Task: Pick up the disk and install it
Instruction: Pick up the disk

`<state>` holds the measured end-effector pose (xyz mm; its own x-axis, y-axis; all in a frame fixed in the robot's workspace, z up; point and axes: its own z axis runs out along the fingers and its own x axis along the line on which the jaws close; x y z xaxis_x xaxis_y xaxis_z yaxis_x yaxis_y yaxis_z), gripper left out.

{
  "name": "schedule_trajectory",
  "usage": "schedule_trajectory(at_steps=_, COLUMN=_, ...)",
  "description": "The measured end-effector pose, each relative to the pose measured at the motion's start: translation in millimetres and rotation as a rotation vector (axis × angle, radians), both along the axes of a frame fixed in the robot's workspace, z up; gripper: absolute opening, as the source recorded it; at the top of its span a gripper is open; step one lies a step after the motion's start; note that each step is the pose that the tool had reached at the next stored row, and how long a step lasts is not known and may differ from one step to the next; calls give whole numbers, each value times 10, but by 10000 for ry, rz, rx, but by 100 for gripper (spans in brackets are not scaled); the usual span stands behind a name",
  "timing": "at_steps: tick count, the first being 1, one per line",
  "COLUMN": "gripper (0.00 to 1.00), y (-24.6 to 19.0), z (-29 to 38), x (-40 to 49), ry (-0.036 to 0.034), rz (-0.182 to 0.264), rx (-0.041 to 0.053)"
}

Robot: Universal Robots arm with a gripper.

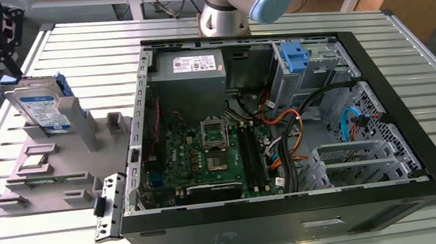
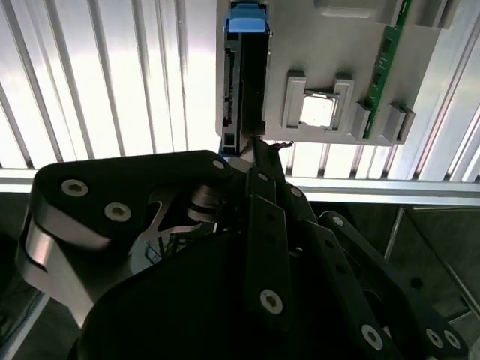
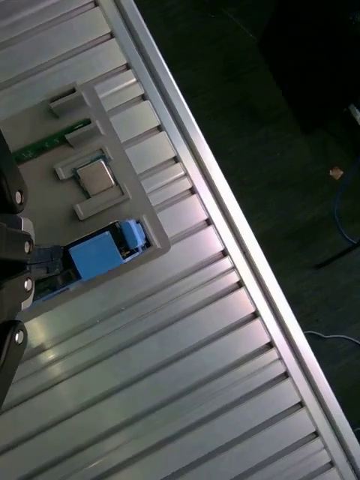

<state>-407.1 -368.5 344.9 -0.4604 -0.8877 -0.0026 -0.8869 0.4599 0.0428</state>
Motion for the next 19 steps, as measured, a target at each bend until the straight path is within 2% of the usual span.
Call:
schedule_trajectory(at_steps=9, gripper=10, y=0, z=-6, x=0, ry=-4, rz=1623, rx=0)
schedule_trajectory(at_steps=12, gripper=10, y=0, z=-7, x=0, ry=-23, rz=1867, rx=-3)
schedule_trajectory(at_steps=14, gripper=10, y=0, z=-11, x=0, ry=-74, rz=1984, rx=-7)
schedule_trajectory(at_steps=17, gripper=10, y=0, z=-18, x=0, ry=-201, rz=2195, rx=-18)
schedule_trajectory(at_steps=19, gripper=10, y=0, z=-21, x=1, ry=-260, rz=2328, rx=-24)
